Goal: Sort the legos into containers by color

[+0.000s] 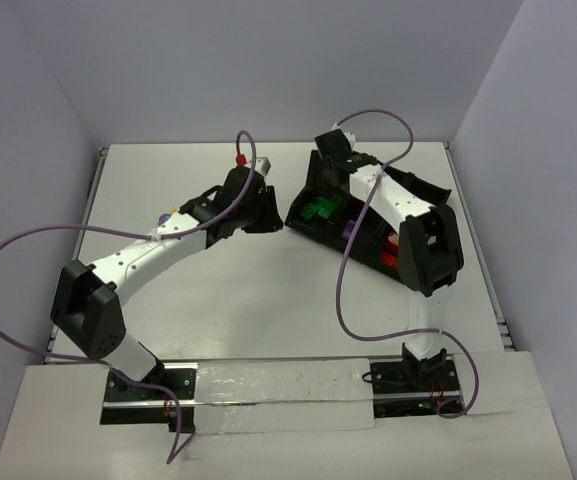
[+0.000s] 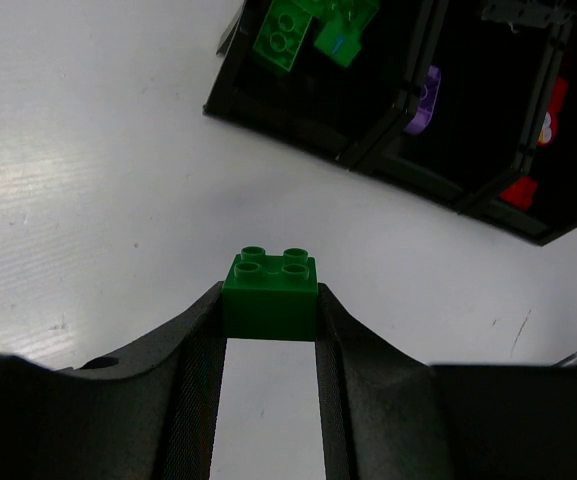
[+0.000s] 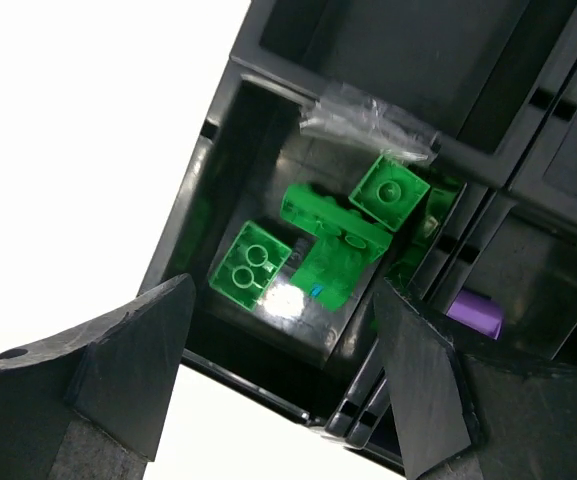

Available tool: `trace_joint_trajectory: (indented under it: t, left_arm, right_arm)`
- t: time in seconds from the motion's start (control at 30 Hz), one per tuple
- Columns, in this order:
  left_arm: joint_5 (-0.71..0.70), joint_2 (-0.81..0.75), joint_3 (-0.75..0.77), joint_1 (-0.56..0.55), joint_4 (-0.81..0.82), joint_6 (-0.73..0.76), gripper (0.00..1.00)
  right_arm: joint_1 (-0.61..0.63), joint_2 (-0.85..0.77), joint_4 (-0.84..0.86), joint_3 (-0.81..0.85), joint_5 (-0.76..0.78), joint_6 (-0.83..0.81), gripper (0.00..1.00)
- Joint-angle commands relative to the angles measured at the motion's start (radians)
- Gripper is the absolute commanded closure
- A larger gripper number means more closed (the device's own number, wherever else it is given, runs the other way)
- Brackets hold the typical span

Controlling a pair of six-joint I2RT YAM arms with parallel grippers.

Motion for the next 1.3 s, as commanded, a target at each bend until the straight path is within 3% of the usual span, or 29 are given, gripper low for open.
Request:
trace_joint_trajectory:
  t: [0.0, 0.2, 0.47, 0.63, 0.73, 0.83, 0.93, 1.1, 1.27]
  left_arm:
    - [-0.027, 0.053, 0.106, 0.002, -0.022, -0.023, 1.0]
    - [-0.012, 0.171, 0.261, 0.001, -0.034, -0.02, 1.0]
    - [-0.019, 0.428, 0.504, 0.001, -0.03, 0.004, 1.0]
    - [-0.009, 0.593, 0.679, -0.003, -0.036, 0.008, 0.94]
    - [-0.015, 0.674, 0.782, -0.01, -0.052, 0.016, 0.77]
    - [-0.036, 0.717, 0.839, -0.019, -0.073, 0.032, 0.36]
    - [-0.034, 0.711, 0.84, -0.024, -0.077, 0.044, 0.12]
    - [-0.063, 0.603, 0.761, -0.025, -0.1, 0.054, 0.07]
    - [-0.218, 0.379, 0.552, 0.011, -0.142, 0.049, 0.17]
  right_arm:
    - [-0.01, -0.055, -0.012, 0.039, 0.034, -0.023, 0.2]
    - [-0.064, -0.279, -0.006, -0.118, 0.036, 0.012, 0.2]
    - [-0.151, -0.785, -0.001, -0.472, 0.067, 0.048, 0.2]
    - [-0.149, -0.944, -0.042, -0.573, 0.059, 0.073, 0.2]
    - [-0.148, -1.008, -0.05, -0.603, 0.032, 0.074, 0.21]
    - [-0.148, -1.025, -0.072, -0.612, 0.003, 0.08, 0.21]
    - [-0.148, -1.028, -0.074, -0.626, -0.01, 0.077, 0.21]
    - [-0.147, -0.998, -0.047, -0.617, -0.035, 0.07, 0.21]
    - [-0.143, -0.972, -0.015, -0.599, -0.077, 0.077, 0.21]
